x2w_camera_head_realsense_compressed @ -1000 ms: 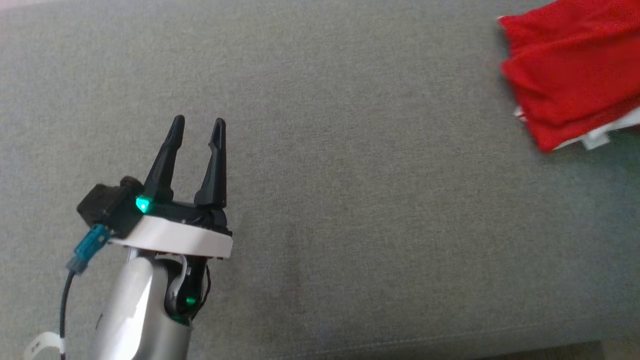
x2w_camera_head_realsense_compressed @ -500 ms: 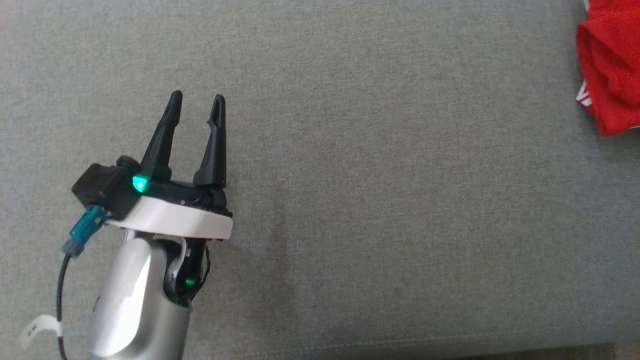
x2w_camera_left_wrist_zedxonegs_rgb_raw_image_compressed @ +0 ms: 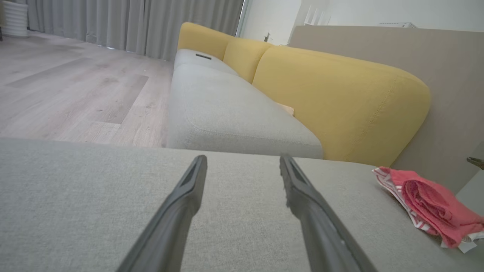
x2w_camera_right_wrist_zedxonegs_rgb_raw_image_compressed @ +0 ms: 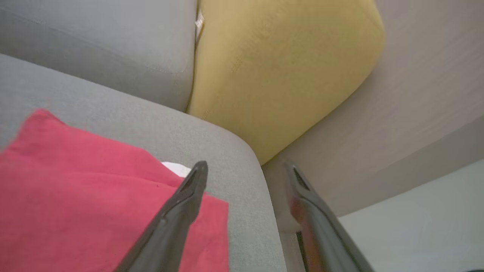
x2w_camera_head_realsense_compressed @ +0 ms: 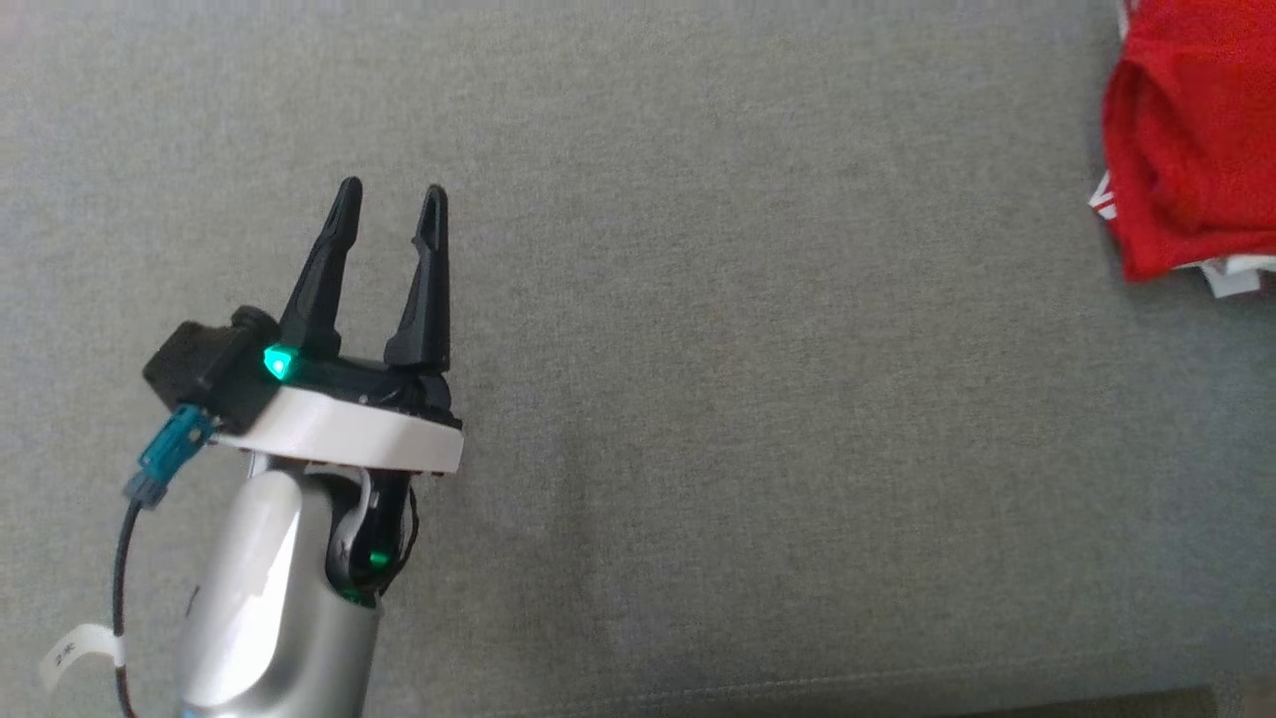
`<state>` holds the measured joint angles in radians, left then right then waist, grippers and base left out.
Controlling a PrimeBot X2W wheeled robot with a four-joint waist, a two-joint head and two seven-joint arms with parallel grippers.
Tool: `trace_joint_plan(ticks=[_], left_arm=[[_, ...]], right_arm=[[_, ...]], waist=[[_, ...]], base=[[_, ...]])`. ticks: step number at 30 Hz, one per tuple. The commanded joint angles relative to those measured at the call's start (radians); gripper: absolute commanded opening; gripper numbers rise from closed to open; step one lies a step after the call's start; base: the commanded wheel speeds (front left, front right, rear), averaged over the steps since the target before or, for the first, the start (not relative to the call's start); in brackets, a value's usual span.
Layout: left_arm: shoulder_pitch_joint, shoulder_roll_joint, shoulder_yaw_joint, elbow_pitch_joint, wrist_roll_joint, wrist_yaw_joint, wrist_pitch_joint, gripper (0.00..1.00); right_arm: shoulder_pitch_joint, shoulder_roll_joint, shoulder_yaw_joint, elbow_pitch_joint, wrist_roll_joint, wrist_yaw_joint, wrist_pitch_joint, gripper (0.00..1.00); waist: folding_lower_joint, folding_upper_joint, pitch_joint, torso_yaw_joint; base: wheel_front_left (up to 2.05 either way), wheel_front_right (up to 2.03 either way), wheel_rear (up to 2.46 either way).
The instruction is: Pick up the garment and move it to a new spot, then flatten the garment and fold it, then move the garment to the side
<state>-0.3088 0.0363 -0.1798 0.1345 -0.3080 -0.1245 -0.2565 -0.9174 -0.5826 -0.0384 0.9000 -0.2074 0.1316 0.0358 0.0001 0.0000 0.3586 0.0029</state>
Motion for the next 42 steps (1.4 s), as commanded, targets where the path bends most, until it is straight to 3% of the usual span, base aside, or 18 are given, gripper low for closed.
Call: trace_joint_plan(ticks=[1,10,21,30,42], left_arm=[[-0.008,0.014,0.037,-0.031,-0.004,-0.006,-0.005,1.00],[0.037,0.014,0.080,-0.045,-0.011,-0.006,-0.005,1.00],[0.135,0.014,0.109,-0.070,-0.013,0.003,-0.005,1.00],[0.229,0.014,0.094,-0.083,-0.021,0.033,-0.005,1.00],[0.298,0.014,0.073,-0.108,0.015,0.059,-0.005,1.00]], right_arm=[[0.037,0.004,0.000,-0.052,-0.004,-0.001,-0.022,1.00],[0.124,0.208,0.015,-0.252,0.094,-0.001,-0.089,1.00],[0.454,0.441,0.026,-0.513,0.233,-0.001,-0.211,1.00],[0.643,0.524,0.000,-0.580,0.275,-0.001,-0.276,1.00],[0.774,0.532,0.048,-0.614,0.350,-0.001,-0.297,1.00]], waist=[[-0.0001,0.0000,-0.031,-0.008],[-0.0001,0.0000,-0.149,-0.018],[-0.0001,0.0000,-0.270,-0.008],[-0.0001,0.0000,-0.319,-0.005],[-0.0001,0.0000,-0.352,-0.008]], base=[[0.00,0.00,0.00],[0.00,0.00,0.00],[0.00,0.00,0.00],[0.00,0.00,0.00],[0.00,0.00,0.00]])
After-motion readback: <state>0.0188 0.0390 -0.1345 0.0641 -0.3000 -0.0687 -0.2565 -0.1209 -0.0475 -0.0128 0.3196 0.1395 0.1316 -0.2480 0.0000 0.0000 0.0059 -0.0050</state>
